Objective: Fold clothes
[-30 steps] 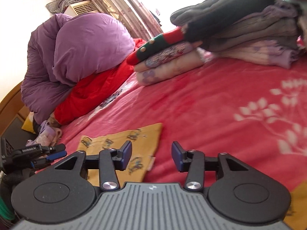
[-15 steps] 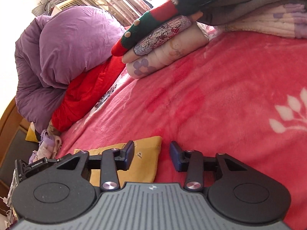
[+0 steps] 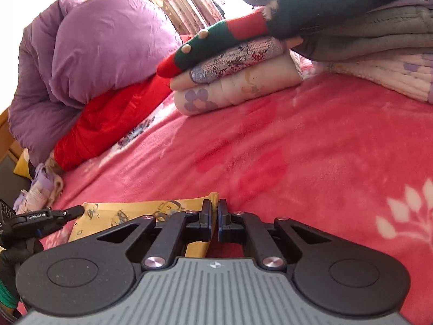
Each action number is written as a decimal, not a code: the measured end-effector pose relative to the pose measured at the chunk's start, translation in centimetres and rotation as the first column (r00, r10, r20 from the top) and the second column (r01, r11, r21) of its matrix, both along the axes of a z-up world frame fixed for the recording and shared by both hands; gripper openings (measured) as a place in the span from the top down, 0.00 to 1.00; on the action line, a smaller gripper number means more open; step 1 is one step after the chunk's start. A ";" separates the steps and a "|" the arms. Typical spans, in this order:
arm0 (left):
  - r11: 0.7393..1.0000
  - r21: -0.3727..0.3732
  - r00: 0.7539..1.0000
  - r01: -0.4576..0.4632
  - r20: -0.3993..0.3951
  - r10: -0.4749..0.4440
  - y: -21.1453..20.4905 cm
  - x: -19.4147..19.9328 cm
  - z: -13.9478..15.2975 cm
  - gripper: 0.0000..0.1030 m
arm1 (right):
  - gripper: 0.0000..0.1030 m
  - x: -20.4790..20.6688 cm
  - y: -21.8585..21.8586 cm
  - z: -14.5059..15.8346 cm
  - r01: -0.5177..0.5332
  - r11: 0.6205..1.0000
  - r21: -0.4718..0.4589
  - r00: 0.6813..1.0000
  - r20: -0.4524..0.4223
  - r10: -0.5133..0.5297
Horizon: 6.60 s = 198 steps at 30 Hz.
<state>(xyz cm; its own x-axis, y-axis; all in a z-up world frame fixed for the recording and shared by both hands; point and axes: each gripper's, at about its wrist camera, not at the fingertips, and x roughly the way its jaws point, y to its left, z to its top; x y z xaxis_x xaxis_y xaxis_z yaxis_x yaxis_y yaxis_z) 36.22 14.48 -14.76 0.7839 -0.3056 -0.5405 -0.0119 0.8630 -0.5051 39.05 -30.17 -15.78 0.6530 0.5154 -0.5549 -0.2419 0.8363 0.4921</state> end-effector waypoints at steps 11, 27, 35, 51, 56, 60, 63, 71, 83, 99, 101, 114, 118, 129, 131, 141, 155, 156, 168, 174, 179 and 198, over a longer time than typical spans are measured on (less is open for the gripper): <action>0.993 -0.012 0.992 -0.115 0.045 0.116 2.0 -3.1 2.7 0.83 | 0.77 -3.6 -2.4 2.8 0.117 0.993 -0.006 0.989 0.096 -0.116; 0.960 -0.111 0.962 -0.258 -0.118 0.245 1.5 -23.8 4.3 0.71 | 0.71 -21.5 -2.1 3.4 0.137 0.990 0.017 0.989 0.060 -0.138; 0.895 -0.165 0.901 -0.414 -0.216 0.377 7.0 -27.7 1.8 0.71 | 0.71 -30.1 0.5 3.8 0.057 0.997 -0.043 0.994 0.092 -0.053; 0.784 -0.306 0.841 -0.541 -0.160 0.518 18.9 -25.4 -1.0 0.58 | 0.57 -36.5 25.6 2.4 -0.227 0.632 -0.741 0.785 0.244 0.569; 0.819 -0.276 0.864 -0.502 -0.142 0.482 19.8 -23.1 -1.2 0.83 | 0.62 -36.4 26.3 1.2 -0.164 0.552 -0.818 0.764 0.249 0.596; 0.846 -0.260 0.882 -0.466 -0.062 0.467 20.1 -22.0 0.2 0.99 | 0.90 -36.4 26.8 0.4 -0.191 0.513 -0.837 0.751 0.212 0.625; 0.884 -0.189 0.899 -0.428 0.011 0.438 19.9 -21.0 1.6 0.99 | 0.90 -37.1 27.6 -0.2 -0.192 0.447 -0.873 0.710 0.191 0.678; 0.867 -0.177 0.885 -0.465 -0.105 0.454 20.1 -20.0 0.2 0.96 | 0.73 -38.9 28.8 -0.1 -0.149 0.328 -0.933 0.634 0.164 0.756; 0.881 -0.146 0.893 -0.450 -0.091 0.441 19.1 -19.1 0.0 0.90 | 0.68 -39.4 31.8 -0.3 -0.086 0.150 -0.985 0.515 0.084 0.853; 0.875 -0.188 0.895 -0.446 -0.072 0.441 20.0 -19.0 0.7 0.93 | 0.82 -34.1 29.9 4.2 -0.462 0.654 -0.599 0.714 0.187 0.675; 0.876 -0.195 0.897 -0.442 -0.085 0.434 20.4 -19.1 0.7 0.91 | 0.63 -35.5 30.5 4.1 -0.348 0.603 -0.718 0.689 0.240 0.684; 0.901 -0.137 0.910 -0.412 -0.119 0.398 19.4 -18.4 0.1 0.94 | 0.97 -34.0 36.7 1.3 -0.304 0.341 -0.889 0.626 0.083 0.775; 0.898 -0.115 0.904 -0.426 -0.094 0.417 19.6 -18.5 0.2 0.94 | 0.97 -31.2 33.1 4.8 -0.493 0.651 -0.577 0.729 0.135 0.671; 0.890 -0.116 0.895 -0.440 -0.133 0.425 19.6 -18.4 0.1 0.87 | 0.61 -35.0 36.1 3.0 -0.346 0.470 -0.812 0.629 0.171 0.758; 0.891 -0.115 0.895 -0.440 -0.133 0.425 19.5 -18.4 0.1 0.87 | 0.54 -35.2 37.4 2.6 -0.315 0.430 -0.846 0.611 0.166 0.774; 0.913 0.006 0.909 -0.408 -0.094 0.407 18.6 -18.0 0.1 0.96 | 0.97 -30.5 38.2 2.9 -0.514 0.483 -0.709 0.670 0.020 0.743; 0.966 0.175 0.977 -0.189 -0.062 0.202 13.4 -16.2 1.4 0.80 | 0.55 -36.5 35.5 4.7 -0.492 0.599 -0.631 0.629 0.218 0.746; 0.959 0.205 0.972 -0.196 -0.091 0.218 13.3 -15.7 0.8 0.80 | 0.55 -37.1 34.6 4.6 -0.491 0.603 -0.628 0.633 0.218 0.743; 0.947 0.180 0.962 -0.267 -0.012 0.274 11.3 -15.4 2.7 0.79 | 0.40 -33.8 31.4 2.0 -0.394 0.673 -0.626 0.802 0.123 0.584; 0.963 0.137 0.973 -0.230 0.010 0.231 9.0 -14.8 3.7 0.79 | 0.41 -35.6 31.1 2.9 -0.428 0.608 -0.668 0.763 0.093 0.639; 0.989 0.146 1.000 -0.021 0.023 0.017 4.7 -16.3 4.8 0.79 | 0.37 -36.5 27.8 3.4 -0.455 0.645 -0.613 0.787 0.061 0.614; 0.864 0.420 0.961 0.276 -0.094 -0.261 -6.0 -27.4 2.9 0.80 | 0.46 -34.5 0.4 2.6 0.107 0.994 0.029 0.994 0.010 -0.107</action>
<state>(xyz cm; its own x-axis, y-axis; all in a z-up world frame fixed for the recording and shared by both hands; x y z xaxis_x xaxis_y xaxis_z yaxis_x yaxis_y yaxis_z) 8.86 8.44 -11.83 0.6841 -0.2369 -0.6899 0.2416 0.9660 -0.0921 4.54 -29.81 -13.20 0.7114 0.4576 -0.5333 -0.1572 0.8433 0.5139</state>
